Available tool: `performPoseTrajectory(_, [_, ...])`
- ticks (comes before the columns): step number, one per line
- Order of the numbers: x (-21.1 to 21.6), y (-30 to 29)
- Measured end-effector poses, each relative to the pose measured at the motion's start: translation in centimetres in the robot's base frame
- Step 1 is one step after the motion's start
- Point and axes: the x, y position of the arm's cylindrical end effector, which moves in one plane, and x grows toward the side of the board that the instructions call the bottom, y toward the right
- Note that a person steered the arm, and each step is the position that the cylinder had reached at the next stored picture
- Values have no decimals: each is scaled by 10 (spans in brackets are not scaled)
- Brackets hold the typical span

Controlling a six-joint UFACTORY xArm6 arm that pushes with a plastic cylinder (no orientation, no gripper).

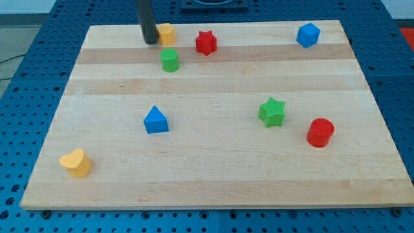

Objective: Slide the yellow hexagon into the red star

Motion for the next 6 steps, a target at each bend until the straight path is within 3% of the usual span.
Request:
performPoseTrajectory(1, [-53, -54])
performPoseTrajectory(2, [-60, -1])
performPoseTrajectory(3, [-24, 55])
performPoseTrajectory(4, [-36, 57])
performPoseTrajectory(5, [-59, 22])
performPoseTrajectory(6, [-20, 10])
